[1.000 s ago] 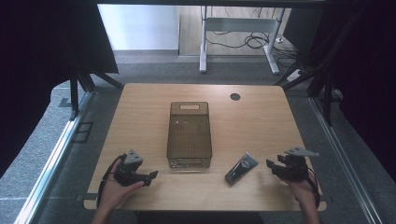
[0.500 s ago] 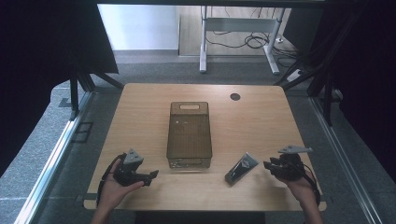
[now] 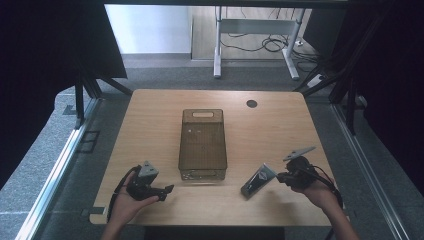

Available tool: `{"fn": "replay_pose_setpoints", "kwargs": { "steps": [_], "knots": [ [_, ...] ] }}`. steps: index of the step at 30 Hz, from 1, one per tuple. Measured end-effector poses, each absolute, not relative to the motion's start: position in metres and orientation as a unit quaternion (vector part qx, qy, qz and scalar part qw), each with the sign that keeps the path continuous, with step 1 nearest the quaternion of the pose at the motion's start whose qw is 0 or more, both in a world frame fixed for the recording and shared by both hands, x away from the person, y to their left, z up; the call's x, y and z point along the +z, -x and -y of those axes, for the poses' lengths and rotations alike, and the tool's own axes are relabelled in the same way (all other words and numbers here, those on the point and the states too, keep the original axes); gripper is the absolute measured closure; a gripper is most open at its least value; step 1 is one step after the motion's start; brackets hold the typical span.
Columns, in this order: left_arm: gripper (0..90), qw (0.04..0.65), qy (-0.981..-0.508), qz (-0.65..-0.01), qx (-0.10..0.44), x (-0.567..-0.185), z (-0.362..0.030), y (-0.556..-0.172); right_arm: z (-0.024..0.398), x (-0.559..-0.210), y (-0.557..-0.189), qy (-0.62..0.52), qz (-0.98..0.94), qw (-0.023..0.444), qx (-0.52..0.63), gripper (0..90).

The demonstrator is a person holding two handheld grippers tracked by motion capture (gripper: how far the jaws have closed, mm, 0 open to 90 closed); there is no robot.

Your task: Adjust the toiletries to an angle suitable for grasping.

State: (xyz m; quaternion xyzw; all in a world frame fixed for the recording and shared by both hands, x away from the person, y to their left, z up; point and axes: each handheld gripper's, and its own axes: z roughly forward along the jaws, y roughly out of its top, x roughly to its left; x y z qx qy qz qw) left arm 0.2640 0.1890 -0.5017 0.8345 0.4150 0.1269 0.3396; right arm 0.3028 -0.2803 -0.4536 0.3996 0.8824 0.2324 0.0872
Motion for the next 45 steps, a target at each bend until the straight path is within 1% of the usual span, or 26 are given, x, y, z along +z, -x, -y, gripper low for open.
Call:
{"fn": "replay_pose_setpoints", "kwargs": {
  "steps": [2, 6, 15, 16, 17, 18, 19, 30, 31, 38, 45],
  "knots": [
    [22.1, 0.342, -0.833, -0.416, 0.129, -0.5, -0.191, -0.264, 0.276, -0.451, -0.302, -0.394, -0.886, 0.077, 0.232, 89.3],
    [22.1, 0.343, -0.829, -0.422, 0.131, -0.499, -0.196, -0.263, 0.26, -0.451, -0.298, -0.37, -0.9, 0.059, 0.222, 89.6],
    [22.1, 0.341, -0.829, -0.424, 0.129, -0.501, -0.197, -0.265, 0.238, -0.453, -0.296, -0.338, -0.917, 0.046, 0.206, 89.5],
    [22.1, 0.34, -0.83, -0.424, 0.128, -0.501, -0.196, -0.265, 0.236, -0.454, -0.296, -0.336, -0.918, 0.044, 0.204, 89.6],
    [22.1, 0.34, -0.83, -0.423, 0.128, -0.501, -0.196, -0.264, 0.231, -0.458, -0.295, -0.333, -0.921, 0.032, 0.199, 89.6],
    [22.1, 0.34, -0.83, -0.423, 0.128, -0.501, -0.196, -0.264, 0.231, -0.458, -0.295, -0.333, -0.921, 0.032, 0.199, 89.6],
    [22.1, 0.341, -0.83, -0.422, 0.129, -0.5, -0.196, -0.264, 0.227, -0.461, -0.295, -0.325, -0.923, 0.01, 0.206, 89.7],
    [22.1, 0.337, -0.832, -0.421, 0.126, -0.502, -0.194, -0.265, 0.209, -0.472, -0.294, -0.303, -0.936, -0.016, 0.179, 89.6],
    [22.1, 0.337, -0.833, -0.421, 0.126, -0.502, -0.194, -0.265, 0.204, -0.476, -0.293, -0.301, -0.937, -0.024, 0.175, 89.7],
    [22.1, 0.341, -0.83, -0.422, 0.128, -0.5, -0.196, -0.264, 0.194, -0.487, -0.292, -0.291, -0.942, -0.035, 0.162, 89.7],
    [22.0, 0.338, -0.831, -0.421, 0.129, -0.5, -0.195, -0.264, 0.184, -0.491, -0.298, -0.284, -0.945, -0.028, 0.159, 89.7]
  ]
}}
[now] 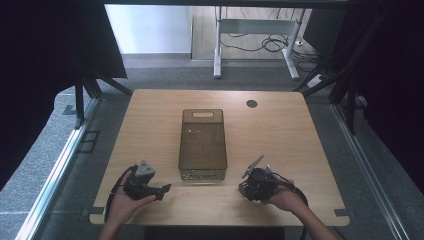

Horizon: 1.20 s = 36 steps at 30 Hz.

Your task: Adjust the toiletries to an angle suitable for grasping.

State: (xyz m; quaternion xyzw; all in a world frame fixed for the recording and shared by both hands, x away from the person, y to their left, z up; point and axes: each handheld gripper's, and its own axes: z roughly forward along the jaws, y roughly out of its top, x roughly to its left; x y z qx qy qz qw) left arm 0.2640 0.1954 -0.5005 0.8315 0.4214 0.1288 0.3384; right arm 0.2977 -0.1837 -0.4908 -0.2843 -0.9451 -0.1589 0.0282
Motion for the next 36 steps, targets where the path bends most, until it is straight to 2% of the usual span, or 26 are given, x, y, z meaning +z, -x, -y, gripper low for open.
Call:
{"fn": "replay_pose_setpoints", "kwargs": {
  "steps": [18, 30, 36],
  "knots": [
    [22.0, 0.338, -0.831, -0.422, 0.131, -0.498, -0.2, -0.264, 0.172, -0.493, -0.326, 0.316, 0.931, 0.0, -0.181, 89.7],
    [22.0, 0.337, -0.829, -0.427, 0.13, -0.499, -0.203, -0.266, 0.179, -0.495, -0.349, 0.35, 0.917, 0.002, -0.191, 89.7],
    [22.0, 0.338, -0.83, -0.425, 0.13, -0.499, -0.202, -0.265, 0.18, -0.491, -0.347, 0.356, 0.912, -0.002, -0.201, 89.6]
  ]
}}
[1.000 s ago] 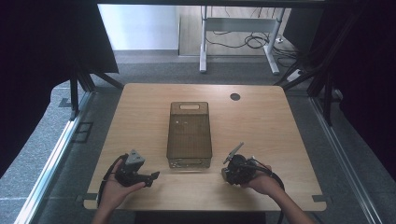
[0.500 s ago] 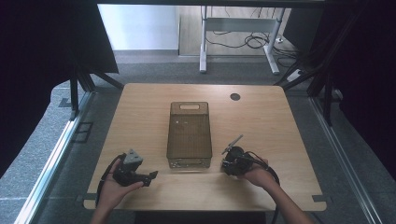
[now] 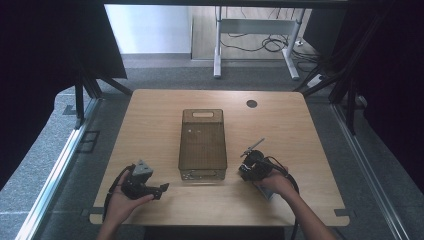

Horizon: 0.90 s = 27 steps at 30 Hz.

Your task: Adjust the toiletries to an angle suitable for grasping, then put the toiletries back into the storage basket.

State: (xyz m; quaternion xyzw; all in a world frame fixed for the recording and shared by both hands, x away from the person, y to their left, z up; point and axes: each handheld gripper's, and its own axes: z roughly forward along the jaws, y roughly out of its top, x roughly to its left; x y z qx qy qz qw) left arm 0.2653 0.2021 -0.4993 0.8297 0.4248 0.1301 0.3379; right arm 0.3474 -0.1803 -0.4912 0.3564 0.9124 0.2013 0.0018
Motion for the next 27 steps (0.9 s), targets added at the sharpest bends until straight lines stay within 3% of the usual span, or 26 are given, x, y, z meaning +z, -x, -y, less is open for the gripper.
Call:
{"fn": "replay_pose_setpoints", "kwargs": {
  "steps": [13, 21, 27],
  "knots": [
    [21.6, 0.34, -0.827, -0.428, 0.131, -0.498, -0.204, -0.265, 0.195, -0.464, -0.332, -0.357, -0.901, 0.017, 0.245, 81.1],
    [21.6, 0.339, -0.827, -0.429, 0.132, -0.497, -0.205, -0.264, 0.207, -0.451, -0.322, -0.364, -0.9, 0.061, 0.233, 52.9],
    [21.6, 0.341, -0.828, -0.427, 0.127, -0.498, -0.203, -0.265, 0.212, -0.453, -0.323, -0.377, -0.896, 0.071, 0.226, 42.6]
  ]
}}
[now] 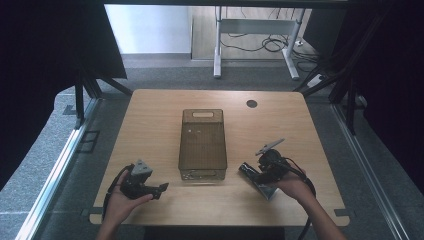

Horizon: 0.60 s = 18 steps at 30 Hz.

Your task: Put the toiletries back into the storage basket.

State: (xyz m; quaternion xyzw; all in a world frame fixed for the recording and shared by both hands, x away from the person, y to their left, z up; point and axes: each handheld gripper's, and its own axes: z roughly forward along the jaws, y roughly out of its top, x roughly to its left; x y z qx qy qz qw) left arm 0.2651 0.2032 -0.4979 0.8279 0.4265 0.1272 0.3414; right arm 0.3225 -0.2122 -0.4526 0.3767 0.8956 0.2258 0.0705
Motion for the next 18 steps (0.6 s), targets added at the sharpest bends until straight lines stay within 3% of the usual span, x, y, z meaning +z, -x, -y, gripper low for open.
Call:
{"fn": "replay_pose_setpoints", "kwargs": {
  "steps": [18],
  "knots": [
    [21.6, 0.342, -0.829, -0.426, 0.125, -0.499, -0.203, -0.265, 0.207, -0.47, -0.336, -0.388, -0.905, 0.067, 0.16, 32.4]
  ]
}}
